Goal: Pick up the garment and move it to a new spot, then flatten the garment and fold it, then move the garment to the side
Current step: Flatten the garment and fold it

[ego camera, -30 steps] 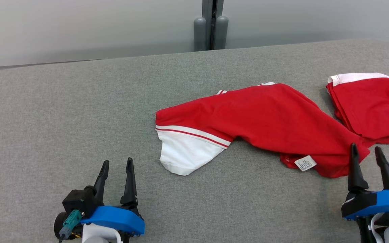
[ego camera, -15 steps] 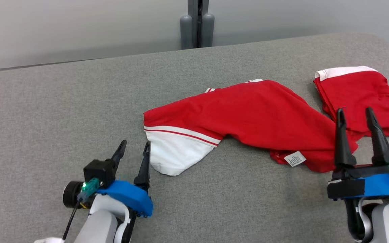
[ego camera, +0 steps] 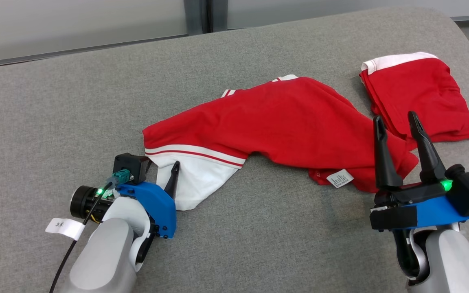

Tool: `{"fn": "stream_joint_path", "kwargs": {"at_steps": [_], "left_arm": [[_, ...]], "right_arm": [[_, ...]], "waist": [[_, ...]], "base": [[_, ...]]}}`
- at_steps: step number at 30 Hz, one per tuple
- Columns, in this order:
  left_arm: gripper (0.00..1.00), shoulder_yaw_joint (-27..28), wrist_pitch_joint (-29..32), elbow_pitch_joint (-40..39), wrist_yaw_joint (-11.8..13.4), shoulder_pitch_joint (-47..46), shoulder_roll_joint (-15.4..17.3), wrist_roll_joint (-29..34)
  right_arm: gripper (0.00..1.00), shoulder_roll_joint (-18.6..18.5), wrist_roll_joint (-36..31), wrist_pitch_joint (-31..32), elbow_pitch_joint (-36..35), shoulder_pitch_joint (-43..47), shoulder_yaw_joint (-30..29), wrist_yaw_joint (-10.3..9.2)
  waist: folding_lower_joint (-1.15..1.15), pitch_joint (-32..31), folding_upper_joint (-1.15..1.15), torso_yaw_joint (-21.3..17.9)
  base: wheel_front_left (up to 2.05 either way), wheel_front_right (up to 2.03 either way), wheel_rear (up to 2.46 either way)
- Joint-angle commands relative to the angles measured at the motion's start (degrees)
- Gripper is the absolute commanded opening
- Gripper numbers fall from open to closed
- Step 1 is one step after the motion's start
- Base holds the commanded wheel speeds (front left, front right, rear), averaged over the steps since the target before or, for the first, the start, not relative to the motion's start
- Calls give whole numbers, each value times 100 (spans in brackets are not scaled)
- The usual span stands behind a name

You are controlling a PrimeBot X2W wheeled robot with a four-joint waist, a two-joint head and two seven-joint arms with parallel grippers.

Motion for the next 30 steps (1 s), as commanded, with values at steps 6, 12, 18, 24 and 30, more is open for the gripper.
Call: {"fn": "stream_joint_path", "kwargs": {"at_steps": [6, 12, 18, 24, 30], "left_arm": [[0, -217, -191, -81, -66, -50, 29, -96], [0, -44, -753, -318, 78, -108, 26, -205], [0, 273, -998, -578, 179, 268, 60, -547], [0, 521, -936, -1135, 225, 884, 216, -880], [0, 656, -700, -2228, 357, 1587, 362, -1117]], "right_arm": [[100, -4, 56, -91, 80, 17, -109, 0], [100, -6, -1, -114, 155, 115, -455, 0], [100, -4, -139, -120, 306, 270, -869, 0], [100, -4, -477, -122, 395, 357, -1401, 0], [100, -5, -784, -35, 446, 357, -1719, 0]], "waist": [[0, -9, 0, -36], [0, -158, 0, 190], [0, -344, 0, 538], [0, -462, 0, 858], [0, -547, 0, 1020]], "base": [[0, 0, 0], [0, 0, 0], [0, 0, 0], [0, 0, 0], [0, 0, 0]]}}
